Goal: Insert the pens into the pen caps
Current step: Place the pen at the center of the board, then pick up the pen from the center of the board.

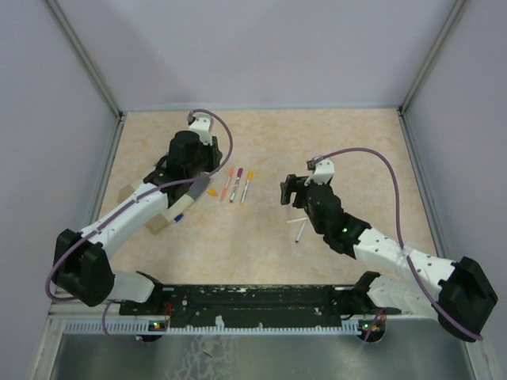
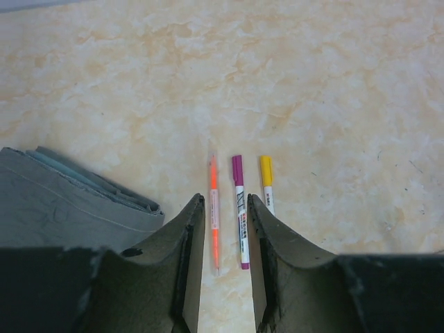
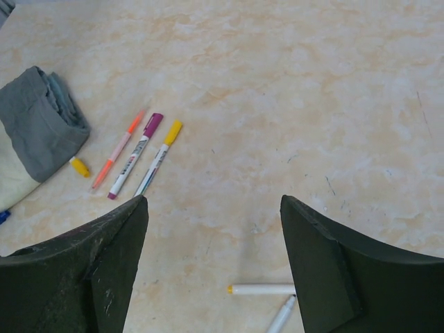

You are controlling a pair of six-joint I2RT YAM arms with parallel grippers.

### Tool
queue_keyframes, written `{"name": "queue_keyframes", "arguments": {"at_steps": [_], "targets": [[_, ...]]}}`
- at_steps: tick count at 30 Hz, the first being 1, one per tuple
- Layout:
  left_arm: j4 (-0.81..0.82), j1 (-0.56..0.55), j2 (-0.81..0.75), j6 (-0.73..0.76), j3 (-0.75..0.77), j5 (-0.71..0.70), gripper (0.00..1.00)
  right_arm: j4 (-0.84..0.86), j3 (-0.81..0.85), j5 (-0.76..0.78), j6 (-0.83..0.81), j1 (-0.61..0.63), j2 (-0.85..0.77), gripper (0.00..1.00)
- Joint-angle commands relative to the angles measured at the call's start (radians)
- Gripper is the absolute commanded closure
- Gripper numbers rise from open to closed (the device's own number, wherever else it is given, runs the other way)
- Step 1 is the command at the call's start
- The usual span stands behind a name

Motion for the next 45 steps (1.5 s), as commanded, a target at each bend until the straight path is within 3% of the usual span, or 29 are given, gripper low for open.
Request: {"name": "queue_keyframes", "arguments": {"at_steps": [1, 10, 16, 19, 20, 29, 33, 41, 45], "targets": [[0.005, 0.012, -0.093, -0.038, -0.053, 0.031, 0.64, 0.159, 0.033, 0.024, -0.082, -0.012, 0.038, 0.23], [0.076, 0.019, -0.227, -0.134, -0.138, 0.080, 0.54, 0.215, 0.095, 0.002, -0.061, -0.011, 0.048, 0.23], [0.110, 0.022, -0.282, -0.218, -0.142, 0.086, 0.28, 0.255, 0.161, -0.058, -0.065, -0.011, 0.013, 0.22], [0.118, 0.024, -0.304, -0.267, -0.140, 0.081, 0.03, 0.290, 0.195, -0.096, -0.043, -0.011, 0.008, 0.22], [0.119, 0.024, -0.309, -0.288, -0.139, 0.077, 0.00, 0.315, 0.201, -0.112, -0.029, -0.011, 0.007, 0.22], [0.048, 0.070, -0.312, -0.542, -0.091, 0.120, 0.00, 0.547, 0.309, -0.103, -0.029, 0.110, 0.077, 0.21], [0.184, 0.079, -0.363, -0.632, -0.172, 0.142, 0.00, 0.685, 0.347, -0.110, -0.001, 0.144, 0.126, 0.21], [0.294, 0.079, -0.387, -0.719, -0.195, 0.123, 0.00, 0.955, 0.451, -0.119, -0.022, 0.203, 0.297, 0.21], [0.380, 0.079, -0.393, -0.706, -0.201, 0.136, 0.00, 1.059, 0.526, -0.107, -0.077, 0.235, 0.403, 0.20]]}}
